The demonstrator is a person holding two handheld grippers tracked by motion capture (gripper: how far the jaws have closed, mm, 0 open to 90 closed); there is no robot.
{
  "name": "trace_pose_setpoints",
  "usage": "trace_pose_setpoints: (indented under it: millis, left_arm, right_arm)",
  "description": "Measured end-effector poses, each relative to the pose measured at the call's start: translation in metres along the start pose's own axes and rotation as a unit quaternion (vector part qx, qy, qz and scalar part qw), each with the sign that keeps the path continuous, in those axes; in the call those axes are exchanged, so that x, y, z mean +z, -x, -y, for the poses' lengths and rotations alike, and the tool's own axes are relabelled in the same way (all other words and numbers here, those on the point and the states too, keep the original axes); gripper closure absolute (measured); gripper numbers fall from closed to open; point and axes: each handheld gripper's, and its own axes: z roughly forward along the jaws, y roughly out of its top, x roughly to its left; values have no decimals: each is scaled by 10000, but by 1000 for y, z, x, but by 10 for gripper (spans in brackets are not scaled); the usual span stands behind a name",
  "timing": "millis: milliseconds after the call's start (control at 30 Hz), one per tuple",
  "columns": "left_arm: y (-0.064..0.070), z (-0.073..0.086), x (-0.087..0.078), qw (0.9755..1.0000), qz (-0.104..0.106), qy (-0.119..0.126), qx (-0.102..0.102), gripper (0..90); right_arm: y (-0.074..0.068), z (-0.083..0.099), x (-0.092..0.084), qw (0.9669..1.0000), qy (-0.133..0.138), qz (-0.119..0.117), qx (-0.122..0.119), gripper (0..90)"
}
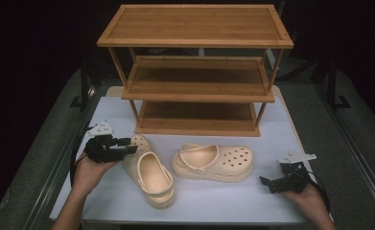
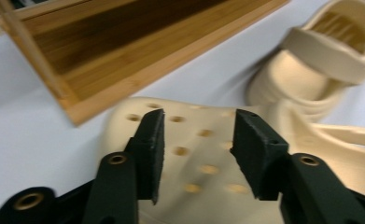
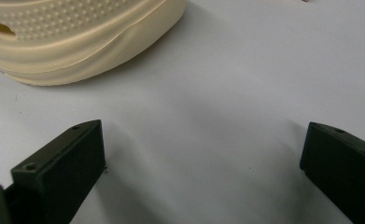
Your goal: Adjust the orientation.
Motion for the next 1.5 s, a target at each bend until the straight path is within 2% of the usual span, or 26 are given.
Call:
trace_pose_setpoints:
  millis: [133, 300, 367, 433, 500, 733, 767, 833, 933, 1000, 1100, 1167, 1400, 1500]
  left_arm:
    - [20, 5, -3, 10000, -31, 48, 29, 448]
    - [35, 19, 1, 10000, -20, -32, -49, 405]
    - [39, 25, 5, 9999, -16, -114, -23, 397]
    - [42, 27, 7, 9999, -138, -72, 41, 402]
    - [43, 26, 7, 9995, -252, -133, 123, 456]
    - [43, 25, 5, 9992, -260, -206, 215, 545]
    - [42, 24, 2, 9988, -312, -253, 291, 555]
    - [41, 24, -1, 9987, -343, -237, 292, 593]
    - [37, 24, -9, 9967, -622, -271, 444, 714]
    - [32, 25, -13, 9955, -784, -305, 446, 774]
    - [23, 28, -19, 9951, -857, -259, 413, 808]
    - [20, 28, -21, 9956, -822, -212, 409, 818]
    - [21, 25, -19, 9935, -890, -199, 675, 834]
    - [18, 21, -16, 9946, -786, -92, 678, 837]
  right_arm:
    - [0, 0, 0, 10000, 7, -1, -2, 0]
    - [0, 0, 0, 10000, 8, 1, -2, 0]
    - [0, 0, 0, 10000, 8, 0, -9, 0]
    - [0, 0, 0, 10000, 8, 1, -8, 0]
    - [0, 0, 0, 10000, 9, 2, -4, 0]
    - [0, 0, 0, 10000, 8, 0, -9, 0]
    - [0, 0, 0, 10000, 9, 1, -4, 0]
    - [0, 0, 0, 10000, 8, -1, -8, 0]
    - [0, 0, 0, 10000, 8, -1, -8, 0]
    - [0, 0, 0, 10000, 8, 0, -6, 0]
    - [0, 0, 0, 10000, 8, -1, -7, 0]
    - [0, 0, 0, 10000, 6, -3, -5, 0]
    - [0, 0, 0, 10000, 7, -2, -5, 0]
    - [0, 0, 0, 10000, 7, -2, -5, 0]
